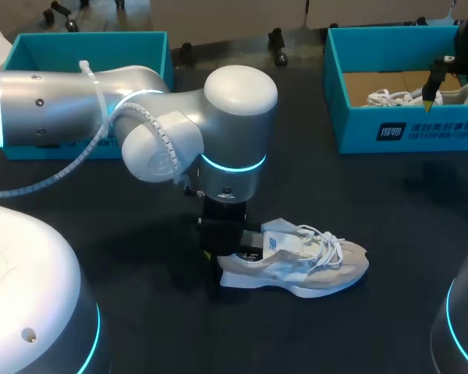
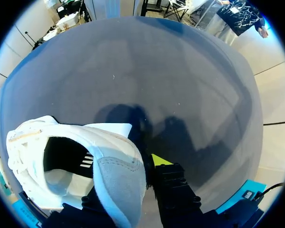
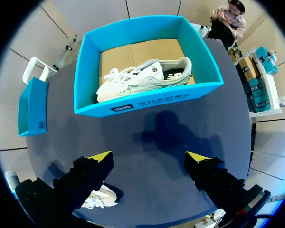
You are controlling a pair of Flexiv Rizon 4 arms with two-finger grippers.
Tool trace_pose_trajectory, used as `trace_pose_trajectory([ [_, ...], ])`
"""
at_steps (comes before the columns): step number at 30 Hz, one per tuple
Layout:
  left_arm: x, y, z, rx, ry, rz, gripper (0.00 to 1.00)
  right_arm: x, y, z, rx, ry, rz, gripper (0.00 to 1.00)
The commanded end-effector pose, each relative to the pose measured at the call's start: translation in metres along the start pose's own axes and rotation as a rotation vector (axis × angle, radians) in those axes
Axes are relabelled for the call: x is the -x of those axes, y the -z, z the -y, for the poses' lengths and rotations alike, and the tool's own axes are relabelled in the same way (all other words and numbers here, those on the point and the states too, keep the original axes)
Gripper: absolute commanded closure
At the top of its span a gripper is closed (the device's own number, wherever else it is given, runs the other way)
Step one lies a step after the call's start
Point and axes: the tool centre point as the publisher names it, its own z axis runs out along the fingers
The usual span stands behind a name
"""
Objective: Take the shoe out of the shoebox, open the shoe tongue, remove and reinsert the insole, then place the shoe into the shoebox
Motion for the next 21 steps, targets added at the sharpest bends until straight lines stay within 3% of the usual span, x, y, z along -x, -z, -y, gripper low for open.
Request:
trace_pose_trajectory([
  [1,-0.001,-0.001,0.000,0.000,-0.004,0.007,0.69,0.000,0.000,0.000,0.001,0.001,-0.001,0.00],
  [11,-0.005,0.002,0.003,-0.014,-0.024,0.032,0.51,0.000,0.000,0.000,0.001,0.001,-0.001,0.00],
  [16,-0.007,0.024,0.010,-0.014,-0.039,0.090,0.00,0.000,0.000,0.000,0.001,0.001,-0.001,0.00],
  [21,-0.008,0.052,0.021,-0.045,-0.054,0.155,0.00,0.000,0.000,0.000,0.001,0.001,-0.001,0.00],
])
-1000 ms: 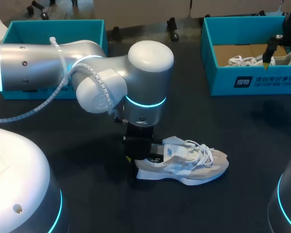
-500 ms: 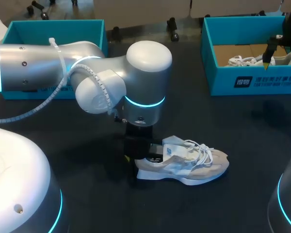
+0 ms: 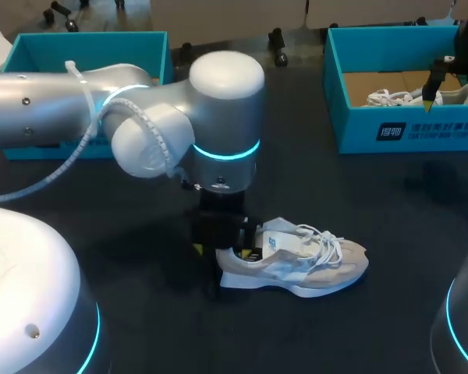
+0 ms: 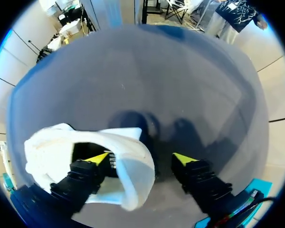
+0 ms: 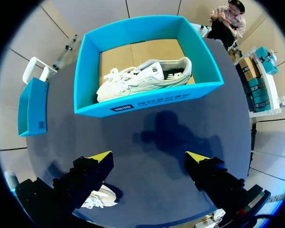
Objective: Take the shoe out of the shoebox, open the shoe tongue, remove and reinsert the insole, then place the shoe into the shoebox
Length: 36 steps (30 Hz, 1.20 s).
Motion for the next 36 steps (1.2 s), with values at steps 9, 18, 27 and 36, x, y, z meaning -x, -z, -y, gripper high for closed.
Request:
trace_pose_trajectory([
  [9,-0.025,0.072,0.035,-0.058,0.016,0.124,0.00,0.000,0.000,0.000,0.001,0.000,-0.001,0.00],
  [18,-0.040,0.097,0.049,-0.223,0.246,0.212,0.00,0.000,0.000,0.000,0.001,0.000,-0.001,0.00],
  [27,-0.056,0.108,0.056,-0.400,0.470,0.345,0.00,0.000,0.000,0.000,0.001,0.000,-0.001,0.00],
  [36,-0.069,0.106,0.067,-0.507,0.627,0.440,0.00,0.000,0.000,0.000,0.001,0.000,-0.001,0.00],
])
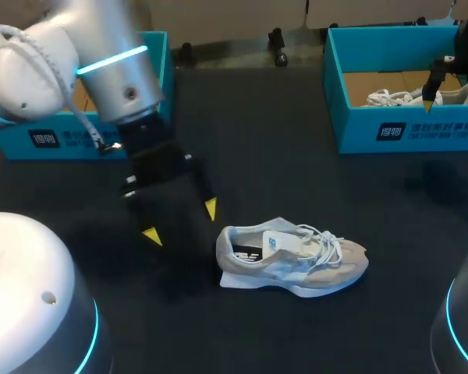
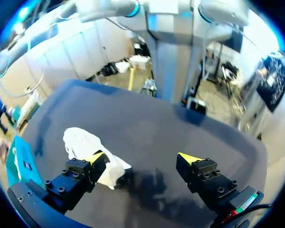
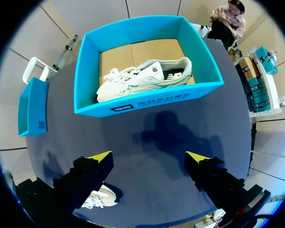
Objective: Take the shoe out of the shoebox, open the shoe tongue, remove and reinsert the insole, then place the shoe into the shoebox
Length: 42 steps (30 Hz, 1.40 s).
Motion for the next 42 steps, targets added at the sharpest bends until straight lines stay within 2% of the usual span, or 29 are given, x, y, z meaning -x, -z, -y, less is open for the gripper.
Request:
trace_pose_trajectory([
  [1,-0.009,-0.003,-0.006,-0.036,0.021,0.122,0.00,0.000,0.000,0.000,0.001,0.000,-0.001,0.00],
  [12,-0.009,-0.003,-0.006,-0.036,0.021,0.122,0.00,0.000,0.000,0.000,0.001,0.000,-0.001,0.00],
  [17,-0.013,-0.016,-0.016,-0.109,0.313,0.262,0.00,0.000,0.000,0.000,0.001,0.000,-0.001,0.00],
  [19,-0.014,-0.019,-0.020,-0.096,0.366,0.366,0.00,0.000,0.000,0.000,0.001,0.000,-0.001,0.00],
  [21,-0.014,-0.017,-0.022,-0.116,0.452,0.435,0.00,0.000,0.000,0.000,0.001,0.000,-0.001,0.00],
  [23,-0.011,-0.011,-0.026,-0.182,0.545,0.466,0.00,0.000,0.000,0.000,0.001,0.000,-0.001,0.00],
  [25,-0.011,-0.008,-0.028,-0.192,0.574,0.527,0.00,0.000,0.000,0.000,0.001,0.000,-0.001,0.00],
  [33,-0.019,-0.017,-0.040,-0.264,0.672,0.638,0.00,0.000,0.000,0.000,0.001,0.000,-0.001,0.00],
  [42,-0.027,-0.027,-0.061,-0.418,0.706,0.703,0.00,0.000,0.000,0.000,0.001,0.000,-0.001,0.00],
])
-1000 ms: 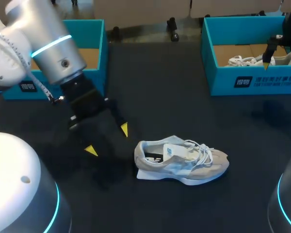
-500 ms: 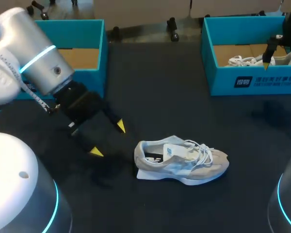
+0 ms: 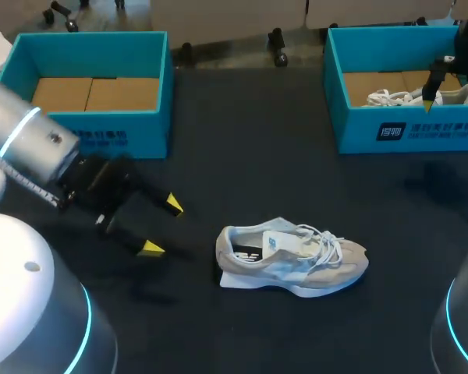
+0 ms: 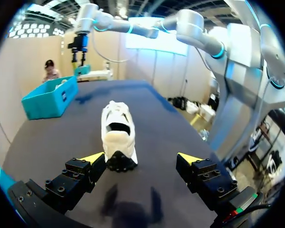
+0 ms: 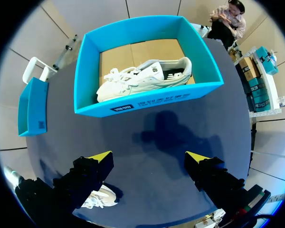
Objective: Take the shoe out of the shoebox, open the shoe tongue, remove and reinsert the insole, then place the shoe into the shoebox
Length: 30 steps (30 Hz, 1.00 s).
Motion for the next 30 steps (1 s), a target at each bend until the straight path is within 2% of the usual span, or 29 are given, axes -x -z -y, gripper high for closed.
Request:
trace_pose_trajectory([
  [1,-0.002,-0.005,-0.018,-0.137,0.043,0.157,0.00,0.000,0.000,0.000,0.001,0.001,-0.001,0.00],
  [9,0.003,-0.004,-0.025,-0.245,0.054,0.175,0.00,0.000,0.000,0.000,0.001,0.001,-0.001,0.00],
  [11,0.003,-0.002,-0.024,-0.249,0.048,0.147,0.00,0.000,0.000,0.000,0.001,0.001,-0.001,0.00],
  [25,0.003,-0.002,-0.024,-0.249,0.048,0.147,0.00,0.000,0.000,0.000,0.001,0.001,-0.001,0.00],
  [30,0.014,-0.013,-0.040,-0.325,0.090,0.162,0.00,0.000,0.000,0.000,0.001,0.001,-0.001,0.00],
])
